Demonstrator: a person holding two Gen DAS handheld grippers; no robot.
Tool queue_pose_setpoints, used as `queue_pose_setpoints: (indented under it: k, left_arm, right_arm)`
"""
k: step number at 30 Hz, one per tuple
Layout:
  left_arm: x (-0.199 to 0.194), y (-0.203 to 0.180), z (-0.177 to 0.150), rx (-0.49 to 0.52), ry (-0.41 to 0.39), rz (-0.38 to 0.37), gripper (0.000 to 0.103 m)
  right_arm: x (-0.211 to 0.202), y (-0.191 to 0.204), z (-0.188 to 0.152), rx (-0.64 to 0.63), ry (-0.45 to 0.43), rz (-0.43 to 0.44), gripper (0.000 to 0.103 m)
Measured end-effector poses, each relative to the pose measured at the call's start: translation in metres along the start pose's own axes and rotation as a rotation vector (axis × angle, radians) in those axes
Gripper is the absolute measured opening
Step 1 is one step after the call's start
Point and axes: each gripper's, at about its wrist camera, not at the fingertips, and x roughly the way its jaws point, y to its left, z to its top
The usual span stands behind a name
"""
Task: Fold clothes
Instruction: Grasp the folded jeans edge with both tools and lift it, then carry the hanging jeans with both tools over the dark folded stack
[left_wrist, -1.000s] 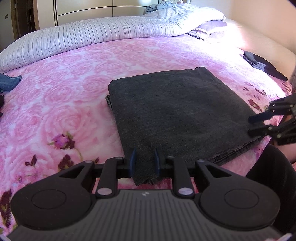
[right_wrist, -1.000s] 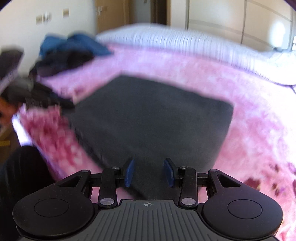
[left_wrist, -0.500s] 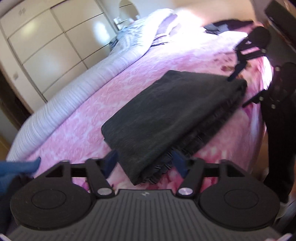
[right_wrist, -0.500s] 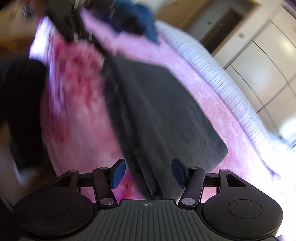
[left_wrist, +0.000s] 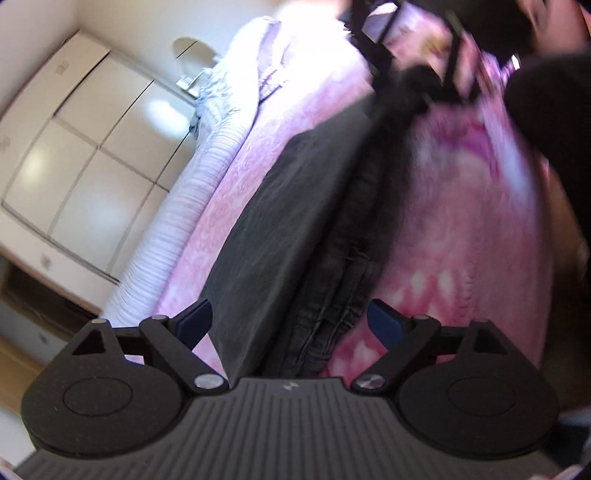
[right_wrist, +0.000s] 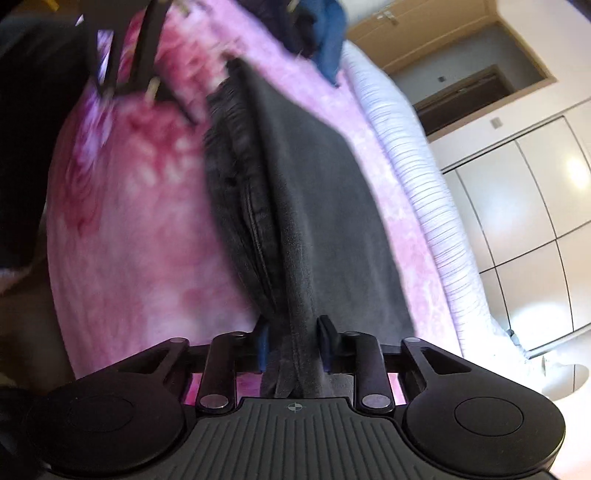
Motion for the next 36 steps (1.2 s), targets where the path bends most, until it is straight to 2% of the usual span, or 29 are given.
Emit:
queue_pose_setpoints:
  k: [4,8,10,11,12,13,15,18,20,22,24,28,29,30,34,36]
  left_arm:
    - [0.028,-0.021,0.010,0.172,0.037,0.079,0.089]
    - [0.041,-0.010,0.009,0.154,0.059,0.027,0.087]
    - [0.046,-0.004,0.008,0.142,0.078,-0.005,0.071]
    - [0.048,-0.001,0.007,0.135,0.088,-0.022,0.051]
    - [0.049,0.000,0.007,0.125,0.093,-0.046,0.048]
    - [0.049,0.001,0.007,0.121,0.093,-0.052,0.047]
    - [0.049,0.005,0.008,0.100,0.093,-0.065,0.045]
    - [0.048,0.014,0.011,0.071,0.086,-0.080,0.044]
    - [0.047,0.016,0.012,0.082,0.083,-0.079,0.045]
    - [0.048,0.015,0.011,0.094,0.080,-0.081,0.049]
    - [0.051,0.013,0.010,0.124,0.092,-0.072,0.055]
    - [0.063,0.009,0.008,0.213,0.123,-0.047,0.057]
    - [0.065,0.012,0.009,0.209,0.132,-0.052,0.054]
    - [0.067,0.013,0.010,0.209,0.135,-0.061,0.045]
    - [0.066,0.019,0.015,0.207,0.126,-0.073,0.037]
    - [0.066,0.022,0.017,0.202,0.124,-0.081,0.035]
  right_arm:
    - [-0.015,-0.018,0.002,0.040,-0.033,-0.008,0.023]
    - [-0.013,-0.013,0.002,0.046,-0.038,0.008,0.024]
    - [-0.011,-0.008,0.000,0.054,-0.038,0.015,0.024]
    - [-0.010,-0.004,-0.001,0.048,-0.039,0.006,0.024]
    - [-0.009,0.000,-0.002,0.042,-0.040,-0.003,0.026]
    - [-0.010,0.005,-0.003,0.028,-0.040,-0.017,0.028]
    - [-0.004,0.017,-0.004,-0.002,-0.030,-0.049,0.043]
    - [0.007,0.027,-0.010,-0.023,-0.023,-0.067,0.047]
    - [0.015,0.028,-0.014,-0.030,-0.029,-0.087,0.047]
    - [0.019,0.019,-0.013,-0.016,0.004,-0.115,0.041]
    - [0.017,0.007,-0.014,-0.002,-0.001,-0.098,0.030]
    - [0.008,-0.006,-0.010,-0.014,-0.026,-0.109,0.024]
    - [0.008,-0.009,-0.008,-0.018,-0.025,-0.107,0.024]
    - [0.008,-0.012,-0.007,-0.023,-0.024,-0.104,0.024]
    - [0.014,-0.010,-0.005,-0.063,-0.005,-0.088,0.024]
    - [0.019,-0.004,-0.008,-0.105,0.003,-0.074,0.031]
